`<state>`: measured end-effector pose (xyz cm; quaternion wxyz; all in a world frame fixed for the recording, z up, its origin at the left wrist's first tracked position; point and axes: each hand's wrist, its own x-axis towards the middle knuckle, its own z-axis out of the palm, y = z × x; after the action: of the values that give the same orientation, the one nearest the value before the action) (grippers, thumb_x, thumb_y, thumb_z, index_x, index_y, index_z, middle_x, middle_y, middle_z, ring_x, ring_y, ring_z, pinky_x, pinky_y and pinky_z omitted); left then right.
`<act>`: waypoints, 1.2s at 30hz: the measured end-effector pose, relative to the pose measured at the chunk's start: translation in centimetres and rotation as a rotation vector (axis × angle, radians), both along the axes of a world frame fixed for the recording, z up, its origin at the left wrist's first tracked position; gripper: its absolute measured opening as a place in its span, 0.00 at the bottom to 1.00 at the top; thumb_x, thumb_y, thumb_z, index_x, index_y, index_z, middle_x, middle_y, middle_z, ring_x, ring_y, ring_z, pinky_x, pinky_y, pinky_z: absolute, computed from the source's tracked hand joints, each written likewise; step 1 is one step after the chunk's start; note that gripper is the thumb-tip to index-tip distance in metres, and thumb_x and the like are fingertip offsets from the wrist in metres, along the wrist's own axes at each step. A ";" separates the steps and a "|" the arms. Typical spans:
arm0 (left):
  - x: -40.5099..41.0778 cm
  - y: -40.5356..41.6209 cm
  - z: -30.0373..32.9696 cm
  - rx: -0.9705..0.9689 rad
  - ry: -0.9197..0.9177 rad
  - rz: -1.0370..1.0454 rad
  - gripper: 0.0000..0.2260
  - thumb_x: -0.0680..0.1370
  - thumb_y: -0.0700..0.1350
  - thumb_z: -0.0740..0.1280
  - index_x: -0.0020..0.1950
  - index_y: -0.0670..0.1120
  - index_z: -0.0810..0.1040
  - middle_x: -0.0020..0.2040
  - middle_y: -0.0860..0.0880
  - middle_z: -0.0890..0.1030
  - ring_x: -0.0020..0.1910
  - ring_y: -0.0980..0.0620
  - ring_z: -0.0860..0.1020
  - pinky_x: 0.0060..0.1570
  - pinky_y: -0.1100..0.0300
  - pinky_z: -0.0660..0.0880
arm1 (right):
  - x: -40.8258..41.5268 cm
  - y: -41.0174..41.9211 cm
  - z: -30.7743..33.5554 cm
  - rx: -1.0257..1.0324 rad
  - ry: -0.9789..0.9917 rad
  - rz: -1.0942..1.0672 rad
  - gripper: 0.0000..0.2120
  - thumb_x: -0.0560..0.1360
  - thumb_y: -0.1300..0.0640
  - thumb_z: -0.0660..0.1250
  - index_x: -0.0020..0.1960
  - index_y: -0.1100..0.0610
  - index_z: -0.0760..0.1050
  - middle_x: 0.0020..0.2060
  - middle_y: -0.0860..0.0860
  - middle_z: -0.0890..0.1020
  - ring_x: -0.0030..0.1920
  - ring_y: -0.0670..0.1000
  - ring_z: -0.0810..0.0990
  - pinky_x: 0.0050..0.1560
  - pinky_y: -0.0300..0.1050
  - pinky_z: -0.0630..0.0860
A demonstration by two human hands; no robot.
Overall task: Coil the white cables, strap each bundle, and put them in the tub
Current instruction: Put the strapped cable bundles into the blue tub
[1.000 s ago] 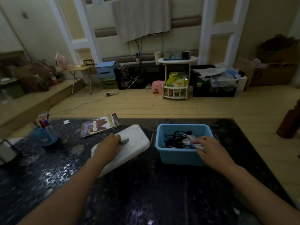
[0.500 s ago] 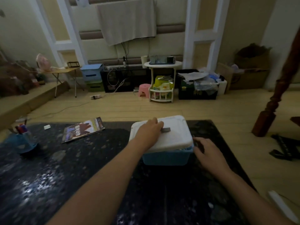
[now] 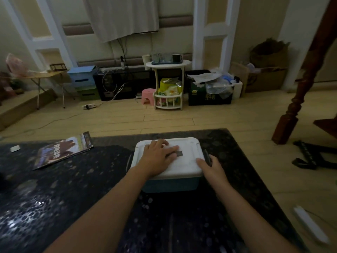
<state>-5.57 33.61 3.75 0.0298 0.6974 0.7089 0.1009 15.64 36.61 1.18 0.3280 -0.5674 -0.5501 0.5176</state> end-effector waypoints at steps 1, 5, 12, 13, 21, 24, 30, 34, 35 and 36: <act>0.0 -0.1 -0.3 -0.028 0.000 0.021 0.19 0.83 0.60 0.54 0.75 0.65 0.65 0.74 0.52 0.64 0.72 0.47 0.61 0.72 0.45 0.56 | -0.3 0.1 0.0 0.006 0.028 -0.008 0.35 0.79 0.47 0.68 0.80 0.53 0.56 0.74 0.54 0.68 0.69 0.56 0.70 0.56 0.46 0.70; -0.1 0.0 -0.9 -0.018 -0.035 0.049 0.20 0.81 0.62 0.54 0.74 0.67 0.62 0.76 0.53 0.61 0.77 0.48 0.56 0.76 0.40 0.48 | -1.2 0.0 -0.5 0.142 0.076 -0.076 0.29 0.78 0.52 0.69 0.76 0.47 0.64 0.71 0.51 0.70 0.63 0.51 0.73 0.51 0.41 0.72; -0.1 -0.2 -1.1 -0.002 -0.009 0.040 0.21 0.81 0.63 0.52 0.75 0.67 0.61 0.75 0.54 0.62 0.76 0.50 0.58 0.76 0.42 0.51 | -1.4 -0.2 -1.3 0.298 -0.047 -0.057 0.21 0.80 0.51 0.65 0.73 0.43 0.70 0.67 0.47 0.70 0.58 0.45 0.71 0.50 0.39 0.71; -0.1 -0.2 -1.1 -0.007 -0.003 0.036 0.21 0.81 0.63 0.52 0.76 0.67 0.60 0.75 0.53 0.62 0.76 0.50 0.58 0.76 0.42 0.51 | -1.3 -0.1 -1.3 0.300 -0.058 -0.051 0.21 0.80 0.51 0.65 0.73 0.43 0.70 0.66 0.48 0.70 0.58 0.45 0.72 0.51 0.41 0.71; -0.2 0.0 -1.3 0.004 0.010 0.016 0.22 0.81 0.62 0.53 0.76 0.65 0.61 0.76 0.52 0.63 0.76 0.49 0.59 0.76 0.41 0.53 | -0.8 0.9 -1.8 0.337 -0.129 0.001 0.20 0.80 0.51 0.65 0.72 0.46 0.72 0.62 0.46 0.70 0.56 0.44 0.71 0.44 0.31 0.66; -0.1 0.0 -1.3 0.008 0.009 0.028 0.22 0.81 0.62 0.53 0.76 0.65 0.62 0.75 0.53 0.64 0.76 0.50 0.60 0.76 0.41 0.53 | -0.7 1.0 -1.4 0.371 -0.196 0.022 0.20 0.81 0.50 0.64 0.72 0.46 0.71 0.65 0.48 0.71 0.57 0.45 0.72 0.47 0.35 0.70; 0.4 -0.7 -0.5 0.274 -0.284 0.161 0.16 0.81 0.49 0.61 0.67 0.52 0.78 0.65 0.51 0.77 0.63 0.50 0.75 0.69 0.49 0.67 | -1.4 0.8 2.2 0.663 -0.873 0.194 0.25 0.81 0.51 0.61 0.77 0.49 0.63 0.76 0.51 0.64 0.77 0.53 0.58 0.77 0.52 0.59; -0.5 -3.2 -0.3 0.542 -0.290 0.419 0.18 0.78 0.47 0.66 0.67 0.49 0.77 0.60 0.48 0.77 0.59 0.48 0.75 0.65 0.50 0.70 | -5.0 -0.5 2.7 0.782 -0.791 0.343 0.28 0.81 0.53 0.60 0.80 0.50 0.57 0.80 0.51 0.57 0.80 0.51 0.50 0.79 0.49 0.43; -1.0 -3.8 -0.5 0.531 -0.292 0.482 0.20 0.77 0.49 0.67 0.70 0.50 0.75 0.61 0.48 0.75 0.61 0.48 0.73 0.65 0.49 0.70 | -5.9 -0.5 2.5 0.777 -0.754 0.384 0.27 0.82 0.50 0.59 0.79 0.49 0.58 0.80 0.50 0.57 0.80 0.50 0.50 0.78 0.47 0.43; -1.7 -4.4 -0.8 0.489 -0.290 0.521 0.24 0.76 0.52 0.68 0.72 0.50 0.73 0.63 0.47 0.73 0.62 0.47 0.72 0.66 0.49 0.69 | -6.7 -0.4 2.3 0.755 -0.738 0.434 0.27 0.82 0.47 0.58 0.79 0.49 0.58 0.80 0.49 0.56 0.80 0.49 0.50 0.78 0.47 0.42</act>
<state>-7.23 29.21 2.94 -0.0642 0.4588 0.8059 0.3687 8.93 36.25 3.48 0.1801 -0.4280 -0.8791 0.1080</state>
